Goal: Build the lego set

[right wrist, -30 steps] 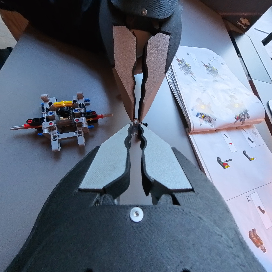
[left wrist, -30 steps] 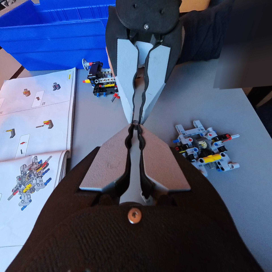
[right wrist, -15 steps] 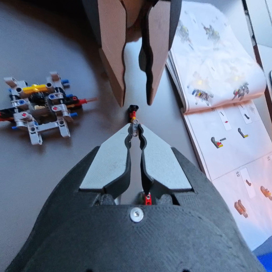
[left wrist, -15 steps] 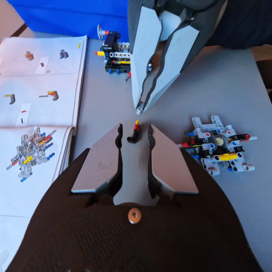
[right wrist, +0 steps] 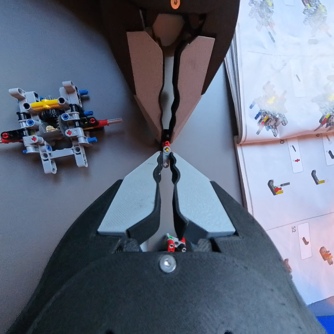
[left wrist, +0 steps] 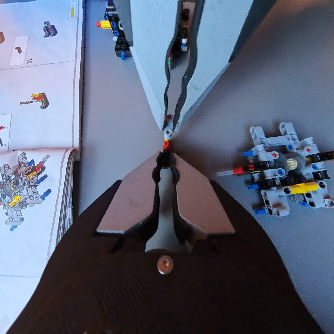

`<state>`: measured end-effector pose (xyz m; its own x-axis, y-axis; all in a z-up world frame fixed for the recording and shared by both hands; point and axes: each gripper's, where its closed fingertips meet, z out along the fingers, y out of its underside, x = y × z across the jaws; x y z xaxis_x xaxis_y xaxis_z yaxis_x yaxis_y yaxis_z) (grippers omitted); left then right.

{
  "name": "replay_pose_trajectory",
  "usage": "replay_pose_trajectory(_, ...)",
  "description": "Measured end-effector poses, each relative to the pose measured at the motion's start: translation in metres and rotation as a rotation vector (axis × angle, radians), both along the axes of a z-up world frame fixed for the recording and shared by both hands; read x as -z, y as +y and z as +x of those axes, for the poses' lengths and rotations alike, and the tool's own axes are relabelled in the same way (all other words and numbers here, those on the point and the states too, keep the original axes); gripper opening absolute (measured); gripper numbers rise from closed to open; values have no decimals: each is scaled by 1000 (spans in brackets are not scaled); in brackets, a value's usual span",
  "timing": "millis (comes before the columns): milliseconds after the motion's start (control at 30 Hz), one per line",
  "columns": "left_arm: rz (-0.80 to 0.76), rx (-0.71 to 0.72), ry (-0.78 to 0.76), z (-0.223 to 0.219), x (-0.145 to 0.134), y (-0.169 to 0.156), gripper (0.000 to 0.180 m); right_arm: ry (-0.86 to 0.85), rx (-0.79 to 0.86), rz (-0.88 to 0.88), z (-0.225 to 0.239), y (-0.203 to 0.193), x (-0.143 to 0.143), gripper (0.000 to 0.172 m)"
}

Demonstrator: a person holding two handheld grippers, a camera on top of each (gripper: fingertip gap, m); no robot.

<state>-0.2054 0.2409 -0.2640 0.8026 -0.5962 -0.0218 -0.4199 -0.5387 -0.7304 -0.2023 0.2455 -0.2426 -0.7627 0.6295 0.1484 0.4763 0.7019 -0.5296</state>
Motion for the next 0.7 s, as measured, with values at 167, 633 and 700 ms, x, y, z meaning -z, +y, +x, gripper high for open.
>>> replay_pose_trajectory(167,-3,9,-6,1,0,0,5,-23,-38,26,-1,0,2,4)
replay_pose_trajectory(633,10,21,7,1,0,0,5,-183,-210,159,0,-2,3,4)
replay_pose_trajectory(700,11,21,10,1,0,0,5,-180,-183,180,-2,7,3,4)
